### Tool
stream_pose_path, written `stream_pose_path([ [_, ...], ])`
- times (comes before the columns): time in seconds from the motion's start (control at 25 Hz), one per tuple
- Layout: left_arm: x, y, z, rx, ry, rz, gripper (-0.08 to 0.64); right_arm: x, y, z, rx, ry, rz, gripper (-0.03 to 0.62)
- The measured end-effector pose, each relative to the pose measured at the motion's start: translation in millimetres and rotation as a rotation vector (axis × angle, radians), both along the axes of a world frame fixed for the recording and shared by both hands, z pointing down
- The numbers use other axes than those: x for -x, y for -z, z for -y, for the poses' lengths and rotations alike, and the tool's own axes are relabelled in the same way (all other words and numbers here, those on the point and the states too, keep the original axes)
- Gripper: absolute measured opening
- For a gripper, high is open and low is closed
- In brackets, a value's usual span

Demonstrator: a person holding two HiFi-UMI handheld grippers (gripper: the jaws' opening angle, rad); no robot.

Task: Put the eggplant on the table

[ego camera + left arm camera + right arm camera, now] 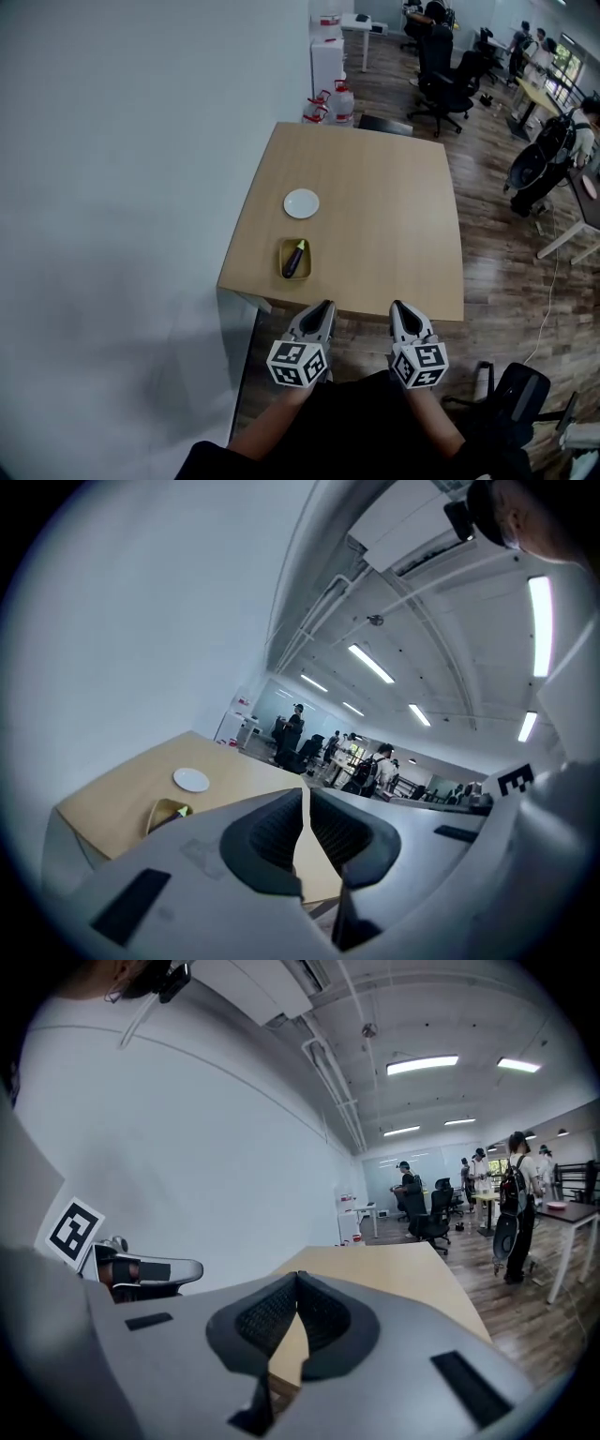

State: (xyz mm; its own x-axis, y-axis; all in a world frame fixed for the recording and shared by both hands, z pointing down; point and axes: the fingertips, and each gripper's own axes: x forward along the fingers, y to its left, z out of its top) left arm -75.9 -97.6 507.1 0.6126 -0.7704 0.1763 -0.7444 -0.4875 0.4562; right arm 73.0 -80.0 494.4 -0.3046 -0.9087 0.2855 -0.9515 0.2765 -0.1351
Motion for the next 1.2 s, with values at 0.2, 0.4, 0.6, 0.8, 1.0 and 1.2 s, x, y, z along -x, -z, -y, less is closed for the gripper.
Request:
stream_pose_path([
  [0.2,-25,11,-5,-0.064,0.004,0.064,0.02,-32,18,-8,-0.049,-0.027,-0.024,0.06],
  [0.4,-49,18,-10,-0.097,-0.011,0.021,0.015,-74,21,-18,-0.075,-0.066,-0.032,0.06],
  [0.6,-71,28,-21,-0.145,-0.028,0.097,0.015,-97,24,-34,-0.103,-0.056,-0.084,0.06],
  [0.8,-84,34,-30,-0.168,0.001,0.133,0.015,-122,31,-45,-0.132,-0.059,-0.101,0.06],
  [1.0,-89,30,-45,-0.151,0.051,0.144,0.015,-140,27,-57,-0.131,-0.052,-0.132,0.06],
  [1.2,-102,32,-63,-0.151,0.076,0.146,0.015,-148,25,-72,-0.128,-0.023,-0.142,0.06],
])
